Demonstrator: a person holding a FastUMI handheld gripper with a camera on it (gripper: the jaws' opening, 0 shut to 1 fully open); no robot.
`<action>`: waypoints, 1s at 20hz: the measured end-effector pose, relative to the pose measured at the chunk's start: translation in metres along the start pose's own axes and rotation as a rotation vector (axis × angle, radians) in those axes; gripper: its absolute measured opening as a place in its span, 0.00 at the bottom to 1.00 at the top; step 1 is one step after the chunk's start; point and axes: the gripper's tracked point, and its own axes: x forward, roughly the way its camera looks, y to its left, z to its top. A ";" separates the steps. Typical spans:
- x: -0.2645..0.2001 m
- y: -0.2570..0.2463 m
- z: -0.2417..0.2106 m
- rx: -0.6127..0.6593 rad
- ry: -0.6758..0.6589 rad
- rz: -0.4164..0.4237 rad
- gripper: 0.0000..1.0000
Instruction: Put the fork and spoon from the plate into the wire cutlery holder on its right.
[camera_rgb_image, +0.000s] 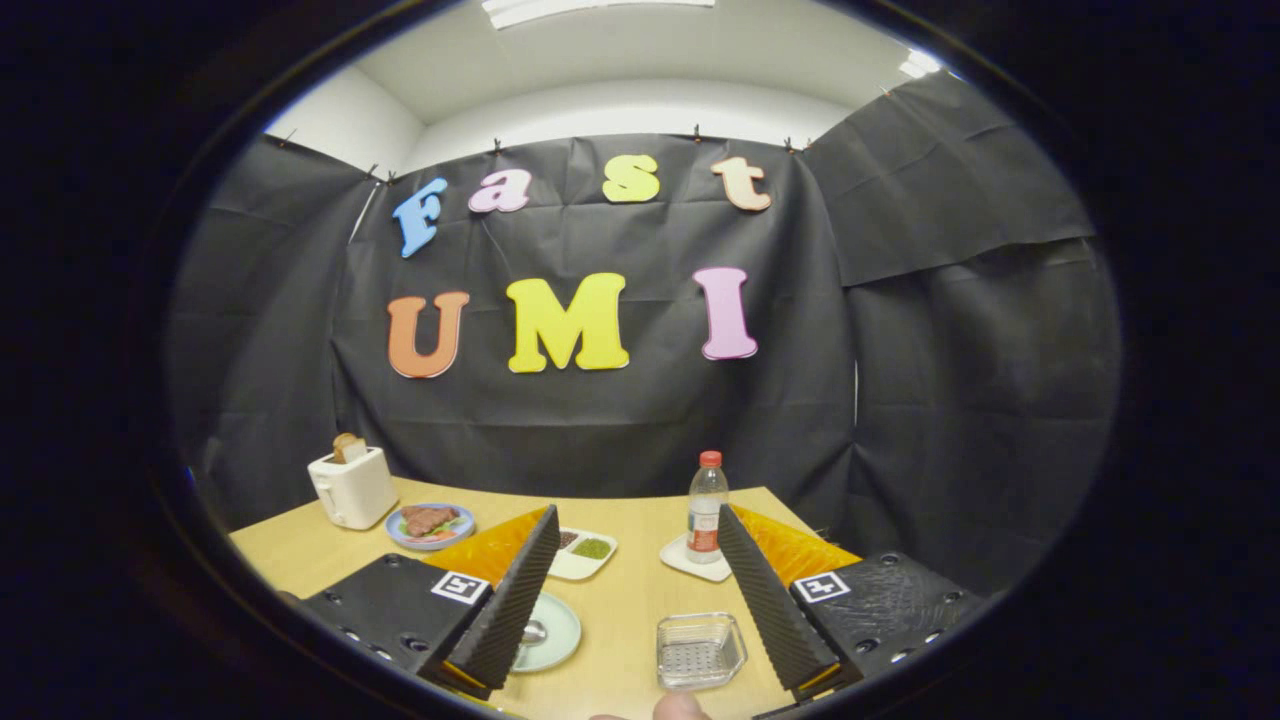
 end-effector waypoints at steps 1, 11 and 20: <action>0.000 0.001 -0.002 -0.016 0.017 -0.003 0.94; -0.004 0.028 -0.020 -0.048 0.179 0.050 0.95; -0.001 0.089 -0.093 -0.083 0.527 0.148 0.94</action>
